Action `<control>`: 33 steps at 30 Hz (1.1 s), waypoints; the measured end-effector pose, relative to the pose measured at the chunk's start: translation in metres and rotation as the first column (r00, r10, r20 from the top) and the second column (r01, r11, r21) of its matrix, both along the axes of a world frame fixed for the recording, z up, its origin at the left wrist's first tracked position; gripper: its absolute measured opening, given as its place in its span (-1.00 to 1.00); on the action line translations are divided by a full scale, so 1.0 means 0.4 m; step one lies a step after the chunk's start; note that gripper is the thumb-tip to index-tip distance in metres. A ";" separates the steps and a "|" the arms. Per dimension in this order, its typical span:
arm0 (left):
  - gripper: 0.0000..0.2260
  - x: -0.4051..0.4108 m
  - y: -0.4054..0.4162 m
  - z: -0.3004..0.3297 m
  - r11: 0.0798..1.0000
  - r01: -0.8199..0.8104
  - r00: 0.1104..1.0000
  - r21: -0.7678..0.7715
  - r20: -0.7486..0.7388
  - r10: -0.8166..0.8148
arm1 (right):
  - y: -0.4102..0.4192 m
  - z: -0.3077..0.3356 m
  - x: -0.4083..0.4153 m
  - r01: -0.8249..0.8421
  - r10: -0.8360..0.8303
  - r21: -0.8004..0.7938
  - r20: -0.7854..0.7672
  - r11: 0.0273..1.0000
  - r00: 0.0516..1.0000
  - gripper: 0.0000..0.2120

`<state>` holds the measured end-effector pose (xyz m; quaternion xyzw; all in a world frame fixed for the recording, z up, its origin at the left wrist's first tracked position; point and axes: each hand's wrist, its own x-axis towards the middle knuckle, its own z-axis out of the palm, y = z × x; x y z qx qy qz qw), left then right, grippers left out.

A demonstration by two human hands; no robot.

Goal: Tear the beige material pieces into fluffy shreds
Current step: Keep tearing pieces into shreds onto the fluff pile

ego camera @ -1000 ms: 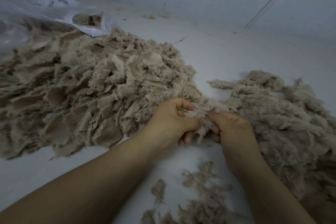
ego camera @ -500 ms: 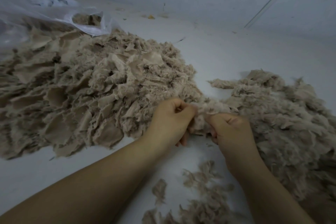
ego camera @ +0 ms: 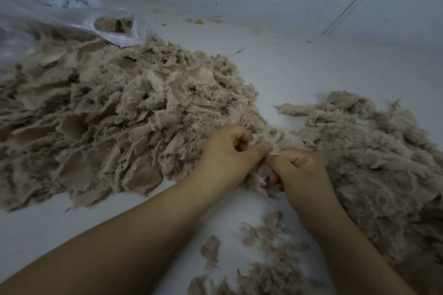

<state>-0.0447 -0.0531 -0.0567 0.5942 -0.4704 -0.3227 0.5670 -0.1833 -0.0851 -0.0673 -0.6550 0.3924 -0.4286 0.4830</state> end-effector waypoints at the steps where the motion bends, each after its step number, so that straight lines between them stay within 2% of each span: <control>1: -0.74 0.000 -0.002 -0.006 1.000 0.001 1.000 0.024 -0.018 -0.001 | 0.002 0.000 0.002 -0.007 0.007 0.007 -0.005 1.000 1.000 -0.64; 6: -0.75 -0.002 0.000 -0.005 1.000 -0.003 0.990 0.009 -0.139 0.005 | 0.001 -0.001 0.000 -0.019 0.017 0.072 0.027 0.997 0.999 -0.58; 8: -0.74 -0.010 0.002 -0.004 1.000 0.010 0.991 -0.004 -0.130 -0.011 | -0.002 -0.002 -0.001 0.005 -0.006 0.071 0.018 0.997 1.000 -0.54; 11: -0.68 -0.015 0.004 -0.008 0.995 0.048 0.994 0.085 -0.106 -0.039 | -0.006 -0.001 0.001 0.051 -0.059 0.127 0.059 0.991 0.997 -0.51; 13: -0.70 -0.013 0.008 -0.005 0.984 0.116 0.986 0.135 -0.137 -0.097 | -0.010 0.003 0.000 0.065 -0.090 0.206 0.115 0.976 0.989 -0.49; 16: -0.86 -0.012 0.017 0.007 0.943 0.294 0.900 0.158 -0.377 -0.218 | -0.007 0.012 -0.002 -0.022 -0.060 0.321 0.242 0.947 0.968 -0.51; 18: -0.94 -0.009 0.019 0.016 0.914 0.366 0.851 0.174 -0.459 -0.254 | -0.005 0.015 -0.004 -0.060 -0.055 0.356 0.305 0.932 0.951 -0.52; 22: -0.88 0.013 0.016 0.031 0.875 0.428 0.854 0.224 -0.418 -0.310 | -0.022 0.008 -0.014 0.091 -0.183 0.346 0.242 0.934 0.953 -0.47; 24: -0.88 0.037 0.019 0.043 0.809 0.518 0.830 0.277 -0.391 -0.398 | -0.033 0.006 -0.018 0.110 -0.230 0.387 0.281 0.916 0.932 -0.49; 26: -0.91 0.063 0.029 0.061 0.616 0.702 0.711 0.357 -0.401 -0.578 | -0.039 0.005 -0.020 0.092 -0.252 0.423 0.338 0.901 0.907 -0.52; 27: -0.91 0.074 0.036 0.070 0.508 0.757 0.647 0.410 -0.367 -0.668 | -0.040 0.003 -0.019 0.089 -0.237 0.408 0.328 0.909 0.915 -0.51; 28: -0.86 0.079 0.041 0.077 0.448 0.759 0.613 0.472 -0.287 -0.736 | -0.038 0.000 -0.017 0.091 -0.205 0.367 0.284 0.926 0.937 -0.49; 29: -0.76 0.077 0.043 0.082 0.444 0.723 0.612 0.530 -0.193 -0.767 | -0.033 0.000 -0.013 0.090 -0.169 0.318 0.232 0.944 0.958 -0.48; 30: -0.62 0.070 0.043 0.084 0.496 0.658 0.656 0.567 -0.107 -0.747 | -0.028 -0.001 -0.011 0.083 -0.140 0.277 0.193 0.957 0.971 -0.48; 32: -0.41 0.051 0.039 0.079 0.700 0.460 0.815 0.546 0.052 -0.577 | -0.022 -0.003 -0.010 0.051 -0.096 0.242 0.179 0.969 0.979 -0.49; 33: -0.42 0.041 0.036 0.074 0.800 0.360 0.881 0.480 0.106 -0.460 | -0.020 -0.003 -0.010 0.031 -0.074 0.232 0.176 0.972 0.982 -0.49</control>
